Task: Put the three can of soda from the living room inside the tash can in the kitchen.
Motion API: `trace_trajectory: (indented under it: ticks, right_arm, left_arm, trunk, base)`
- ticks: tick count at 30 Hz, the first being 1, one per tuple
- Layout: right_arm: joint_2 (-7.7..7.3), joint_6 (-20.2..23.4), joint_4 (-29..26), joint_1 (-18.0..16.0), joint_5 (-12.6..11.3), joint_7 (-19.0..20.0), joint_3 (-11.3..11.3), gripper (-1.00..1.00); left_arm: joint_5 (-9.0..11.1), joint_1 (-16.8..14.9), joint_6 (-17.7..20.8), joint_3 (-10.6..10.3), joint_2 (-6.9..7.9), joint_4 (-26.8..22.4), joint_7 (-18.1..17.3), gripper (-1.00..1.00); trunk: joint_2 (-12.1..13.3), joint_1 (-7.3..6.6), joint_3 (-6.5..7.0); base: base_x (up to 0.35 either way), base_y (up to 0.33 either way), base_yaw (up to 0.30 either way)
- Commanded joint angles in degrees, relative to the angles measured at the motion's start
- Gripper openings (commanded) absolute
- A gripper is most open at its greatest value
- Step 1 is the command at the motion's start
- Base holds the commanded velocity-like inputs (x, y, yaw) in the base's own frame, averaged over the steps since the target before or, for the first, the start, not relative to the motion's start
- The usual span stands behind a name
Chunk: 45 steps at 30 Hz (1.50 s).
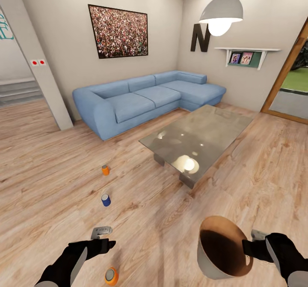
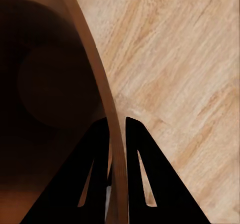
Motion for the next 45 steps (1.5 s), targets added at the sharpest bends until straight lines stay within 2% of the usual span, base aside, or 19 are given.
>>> trace_trajectory:
  ticks: [1,4,12,14,19,31,36,41,43,45]
  right_arm:
    - [0.01,1.1,-0.5,-0.3,-1.4,0.3,0.0,-1.00]
    - [0.04,6.5,-3.3,-1.6,-1.3,0.3,0.2,-1.00]
    - [-0.08,14.5,-7.0,-4.4,-1.2,-0.1,2.4,-1.00]
    - [-0.49,16.7,-7.7,-5.8,-1.1,-0.4,3.0,-1.00]
    - [-1.65,17.6,-8.1,-7.2,-1.1,-0.4,3.2,-1.00]
    - [-2.32,18.9,-8.3,-8.3,-1.1,-0.5,3.4,-1.00]
    - [-3.55,19.1,-8.4,-9.8,-1.1,-0.5,3.5,-1.00]
    - [-4.84,19.1,-8.4,-11.3,-1.1,-0.5,4.8,-1.00]
    - [-5.84,19.1,-8.4,-12.0,-1.2,-0.5,5.3,-1.00]
    - [-7.54,19.1,-8.3,-13.0,-1.3,-0.4,5.7,-1.00]
  left_arm:
    - [0.0,0.0,-0.1,0.0,0.00,0.0,0.0,1.00]
    - [0.0,0.0,-0.6,0.0,0.00,0.1,0.1,1.00]
    - [0.0,0.0,-0.7,0.0,0.00,0.2,0.0,1.00]
    - [-0.2,0.0,-0.7,0.0,0.06,1.7,0.1,1.00]
    - [-0.4,-0.1,-0.7,0.0,0.08,3.3,0.1,1.00]
    - [-0.5,-0.1,-0.8,-0.4,0.08,3.6,0.1,1.00]
    - [-0.6,-0.1,-0.8,-0.4,0.09,3.7,0.1,1.00]
    - [-0.6,-0.1,-0.8,-0.5,0.09,3.8,0.1,1.00]
    - [-0.6,-0.1,-0.8,-0.5,0.09,3.8,0.1,1.00]
    - [-0.6,-0.1,-0.8,-0.5,0.07,3.8,0.1,1.00]
  trunk:
    - [0.0,0.00,0.00]
    - [0.0,0.00,0.00]
    - [0.0,0.00,0.00]
    - [0.0,0.00,0.00]
    - [-1.6,0.88,-0.72]
    - [-6.4,3.51,-2.93]
    - [-8.4,4.61,-4.20]
    - [-10.4,5.71,-5.54]
    - [-11.2,6.15,-6.07]
    - [-12.0,6.59,-6.61]
  base:
    - [0.000,0.000,0.000]
    - [0.000,0.000,0.000]
    - [0.000,0.000,0.000]
    - [0.000,0.000,0.000]
    - [0.000,0.000,0.000]
    - [0.000,0.000,0.000]
    - [0.000,0.000,0.000]
    - [0.000,0.000,0.000]
    - [0.000,0.000,0.000]
    - [0.000,0.000,0.000]
